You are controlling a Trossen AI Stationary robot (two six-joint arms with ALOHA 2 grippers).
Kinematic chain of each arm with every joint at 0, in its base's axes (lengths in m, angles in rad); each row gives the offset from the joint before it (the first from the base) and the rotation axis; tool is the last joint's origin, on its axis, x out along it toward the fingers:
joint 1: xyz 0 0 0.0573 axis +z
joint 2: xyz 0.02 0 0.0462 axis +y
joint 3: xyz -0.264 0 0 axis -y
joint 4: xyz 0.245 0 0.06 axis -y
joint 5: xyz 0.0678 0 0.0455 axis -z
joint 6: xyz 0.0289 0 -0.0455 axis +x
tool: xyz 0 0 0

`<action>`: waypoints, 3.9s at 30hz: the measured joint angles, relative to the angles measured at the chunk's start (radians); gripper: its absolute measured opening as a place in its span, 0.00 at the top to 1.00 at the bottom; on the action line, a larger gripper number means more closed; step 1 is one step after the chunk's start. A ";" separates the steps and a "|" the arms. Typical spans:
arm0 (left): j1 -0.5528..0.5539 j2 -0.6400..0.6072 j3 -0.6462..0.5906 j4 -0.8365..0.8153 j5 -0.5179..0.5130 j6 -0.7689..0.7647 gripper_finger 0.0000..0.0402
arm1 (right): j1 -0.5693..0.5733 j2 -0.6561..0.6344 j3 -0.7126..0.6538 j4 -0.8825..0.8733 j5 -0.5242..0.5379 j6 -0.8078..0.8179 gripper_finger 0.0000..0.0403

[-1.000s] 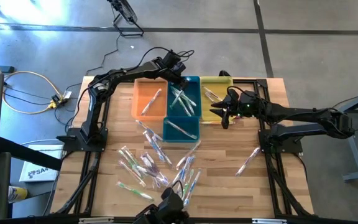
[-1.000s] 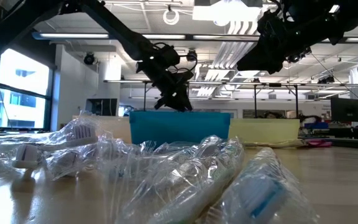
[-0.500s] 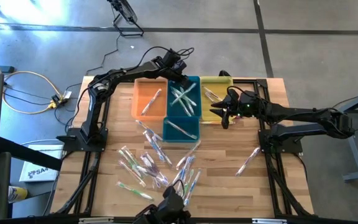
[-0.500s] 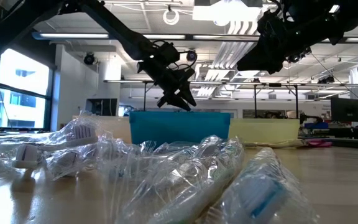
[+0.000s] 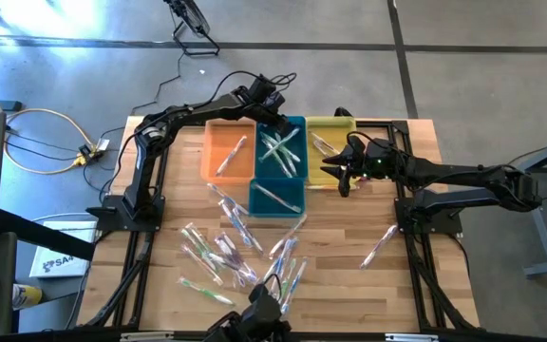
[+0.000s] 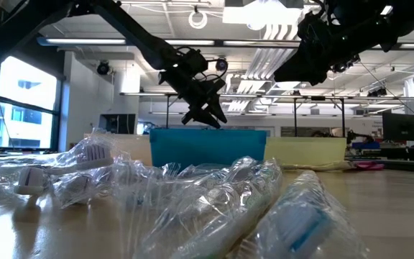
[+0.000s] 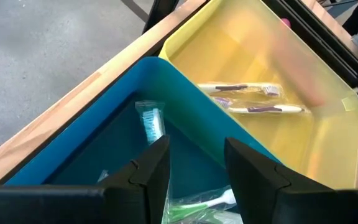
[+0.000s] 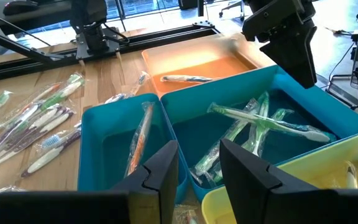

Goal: Pick & Place Toothbrushes
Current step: Put the blue toothbrush into the orange bin

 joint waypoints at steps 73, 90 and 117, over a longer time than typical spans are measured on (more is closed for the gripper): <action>-0.342 -1.677 -1.207 0.250 -0.045 0.314 0.63 | 0.000 0.000 0.000 0.034 0.000 0.037 0.72; -0.373 -1.787 -1.209 0.136 -0.044 0.317 0.63 | 0.000 0.000 0.000 0.040 0.000 0.036 0.72; -0.373 -1.786 -1.209 0.056 -0.044 0.273 0.63 | 0.000 0.000 0.000 0.040 -0.004 0.025 0.72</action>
